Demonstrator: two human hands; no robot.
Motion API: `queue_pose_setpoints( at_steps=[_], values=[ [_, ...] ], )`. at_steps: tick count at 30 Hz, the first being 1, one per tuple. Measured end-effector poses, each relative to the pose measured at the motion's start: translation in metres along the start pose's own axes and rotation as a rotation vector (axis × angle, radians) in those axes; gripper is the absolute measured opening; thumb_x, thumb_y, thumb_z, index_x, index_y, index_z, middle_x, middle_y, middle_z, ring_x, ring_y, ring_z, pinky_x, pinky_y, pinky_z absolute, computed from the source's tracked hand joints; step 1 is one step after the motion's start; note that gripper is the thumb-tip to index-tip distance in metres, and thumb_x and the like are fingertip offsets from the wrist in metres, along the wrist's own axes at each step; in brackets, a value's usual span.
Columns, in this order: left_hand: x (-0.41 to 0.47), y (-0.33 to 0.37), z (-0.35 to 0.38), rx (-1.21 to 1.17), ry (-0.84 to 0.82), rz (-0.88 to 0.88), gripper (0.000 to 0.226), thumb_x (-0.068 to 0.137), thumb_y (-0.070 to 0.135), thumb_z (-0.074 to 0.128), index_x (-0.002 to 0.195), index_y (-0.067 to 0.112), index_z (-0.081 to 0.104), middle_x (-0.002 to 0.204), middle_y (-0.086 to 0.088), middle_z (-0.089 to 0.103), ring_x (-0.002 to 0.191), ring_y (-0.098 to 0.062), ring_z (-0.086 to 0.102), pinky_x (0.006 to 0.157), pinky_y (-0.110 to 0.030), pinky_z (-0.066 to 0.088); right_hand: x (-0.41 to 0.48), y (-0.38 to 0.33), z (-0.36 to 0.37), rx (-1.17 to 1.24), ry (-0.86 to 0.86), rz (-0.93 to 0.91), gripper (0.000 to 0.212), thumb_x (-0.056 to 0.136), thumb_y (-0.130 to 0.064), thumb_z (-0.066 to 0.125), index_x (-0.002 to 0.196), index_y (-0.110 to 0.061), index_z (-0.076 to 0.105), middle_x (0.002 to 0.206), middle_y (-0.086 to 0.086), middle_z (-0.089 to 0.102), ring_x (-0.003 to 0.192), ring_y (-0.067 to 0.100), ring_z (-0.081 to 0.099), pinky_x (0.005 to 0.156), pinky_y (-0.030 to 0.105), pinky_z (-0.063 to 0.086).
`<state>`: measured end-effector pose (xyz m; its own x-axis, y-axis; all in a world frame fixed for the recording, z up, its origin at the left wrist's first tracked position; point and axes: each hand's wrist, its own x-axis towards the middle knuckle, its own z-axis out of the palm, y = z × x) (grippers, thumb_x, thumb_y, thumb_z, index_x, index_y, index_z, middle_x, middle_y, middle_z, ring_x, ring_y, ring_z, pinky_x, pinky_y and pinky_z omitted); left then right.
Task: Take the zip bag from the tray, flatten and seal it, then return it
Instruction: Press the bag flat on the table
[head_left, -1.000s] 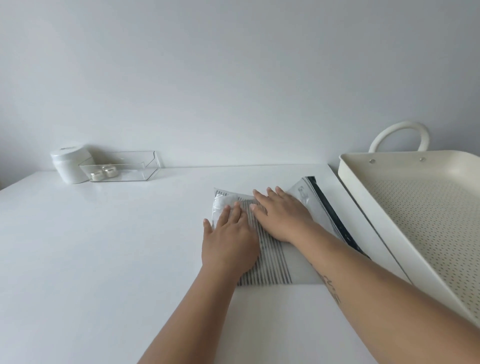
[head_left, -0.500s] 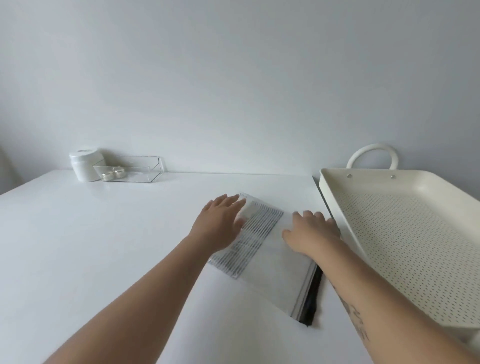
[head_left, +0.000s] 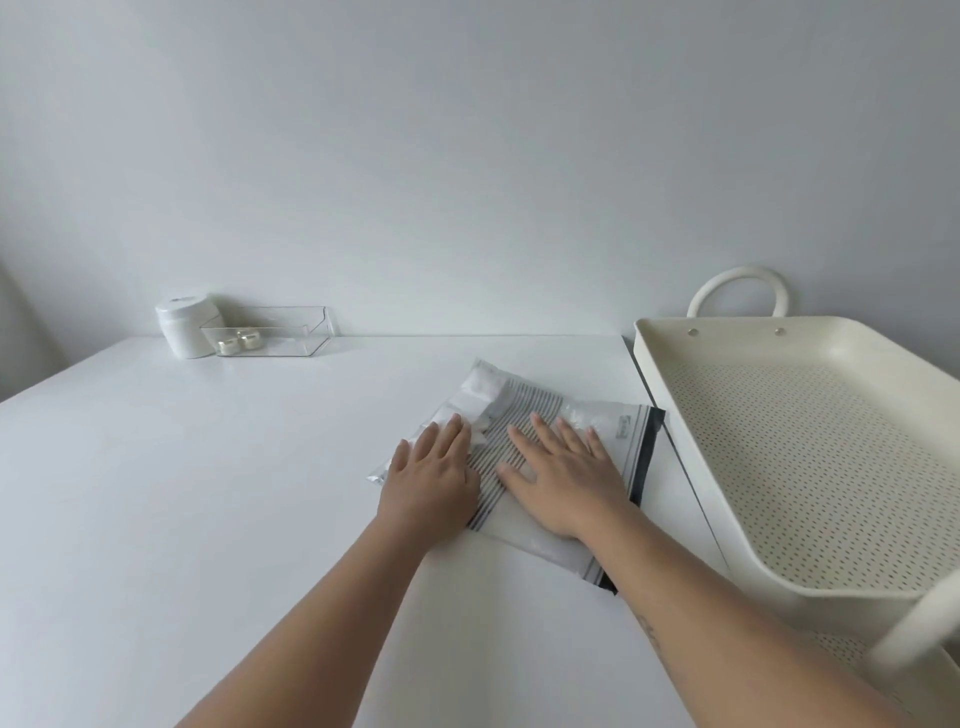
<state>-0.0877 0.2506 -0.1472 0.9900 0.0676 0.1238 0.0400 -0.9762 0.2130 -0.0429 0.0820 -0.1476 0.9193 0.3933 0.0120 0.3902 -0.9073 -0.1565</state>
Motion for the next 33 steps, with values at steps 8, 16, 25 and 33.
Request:
queue_pose_setpoints(
  at_steps=[8,16,25,33],
  values=[
    [0.01,-0.015,-0.005,0.008,-0.097,0.026,0.063,0.094,0.027,0.026,0.153,0.029,0.005,0.163,0.014,-0.001,0.149,-0.011,-0.001,0.119,-0.047,0.003,-0.025,0.03,-0.016,0.038,-0.097,0.263,0.077,0.087,-0.07,0.013,0.154,-0.032,0.004,0.165,-0.003,-0.004,0.151,0.02,-0.003,0.119,0.05,0.0],
    [0.035,-0.005,-0.051,0.003,-0.155,-0.082,0.053,0.097,0.023,0.033,0.149,0.028,0.03,0.161,0.003,0.019,0.148,-0.024,0.011,0.118,-0.049,0.009,-0.054,0.002,-0.054,-0.026,0.06,0.114,0.048,0.092,-0.048,0.034,0.119,-0.019,0.062,0.123,0.003,0.063,0.109,0.025,0.058,0.094,0.042,0.033],
    [-0.031,0.033,0.002,-0.069,-0.13,-0.064,0.062,0.099,0.046,0.021,0.154,0.021,0.008,0.164,0.001,-0.001,0.15,-0.02,-0.004,0.119,-0.046,0.001,-0.029,-0.004,-0.015,0.102,-0.031,-0.148,0.057,0.102,-0.039,0.028,0.155,-0.024,0.013,0.165,0.0,0.002,0.151,0.02,-0.001,0.121,0.04,0.006],
    [-0.024,0.01,0.003,-0.029,-0.097,0.095,0.059,0.096,0.046,0.025,0.153,0.033,0.016,0.162,0.015,0.007,0.148,-0.007,0.002,0.12,-0.033,0.001,-0.043,-0.01,0.003,0.06,-0.044,-0.027,0.066,0.097,-0.052,0.021,0.155,-0.023,0.009,0.165,0.003,0.001,0.151,0.023,-0.001,0.121,0.044,0.0]
  ],
)
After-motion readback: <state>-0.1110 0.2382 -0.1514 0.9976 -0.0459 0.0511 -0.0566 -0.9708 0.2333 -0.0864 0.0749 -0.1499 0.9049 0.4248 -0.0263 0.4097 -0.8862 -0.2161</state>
